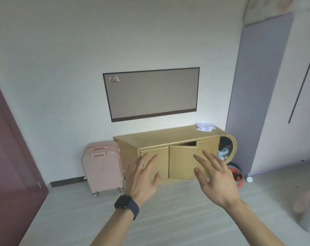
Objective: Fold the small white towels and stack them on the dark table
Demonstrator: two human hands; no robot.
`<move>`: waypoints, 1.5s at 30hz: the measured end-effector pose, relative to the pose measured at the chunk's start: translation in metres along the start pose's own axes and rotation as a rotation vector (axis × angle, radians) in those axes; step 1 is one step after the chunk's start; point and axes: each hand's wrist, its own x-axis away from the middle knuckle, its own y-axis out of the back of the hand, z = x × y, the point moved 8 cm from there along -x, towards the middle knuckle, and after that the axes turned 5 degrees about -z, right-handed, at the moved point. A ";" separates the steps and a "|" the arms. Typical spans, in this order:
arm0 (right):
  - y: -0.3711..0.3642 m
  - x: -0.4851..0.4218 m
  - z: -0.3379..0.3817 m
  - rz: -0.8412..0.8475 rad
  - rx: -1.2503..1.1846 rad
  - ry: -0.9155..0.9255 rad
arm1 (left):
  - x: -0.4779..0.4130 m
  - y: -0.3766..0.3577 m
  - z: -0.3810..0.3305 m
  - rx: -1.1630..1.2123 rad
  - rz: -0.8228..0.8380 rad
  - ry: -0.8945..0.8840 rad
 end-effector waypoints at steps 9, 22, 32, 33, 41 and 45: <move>-0.051 -0.137 -0.105 -0.070 0.095 -0.075 | -0.185 -0.101 -0.024 0.060 0.015 -0.095; -0.158 -0.333 -0.346 -0.039 0.065 -0.162 | -0.427 -0.299 -0.062 0.018 0.089 -0.069; -0.289 -0.439 -0.499 0.057 -0.015 -0.254 | -0.559 -0.479 -0.046 0.017 0.211 0.020; -0.306 -0.450 -0.514 0.071 -0.006 -0.257 | -0.575 -0.500 -0.044 0.030 0.227 0.027; -0.429 -0.526 -0.622 0.169 0.016 -0.343 | -0.704 -0.653 -0.018 0.047 0.399 0.072; -0.481 -0.549 -0.674 0.246 0.018 -0.420 | -0.746 -0.725 -0.008 0.033 0.507 0.092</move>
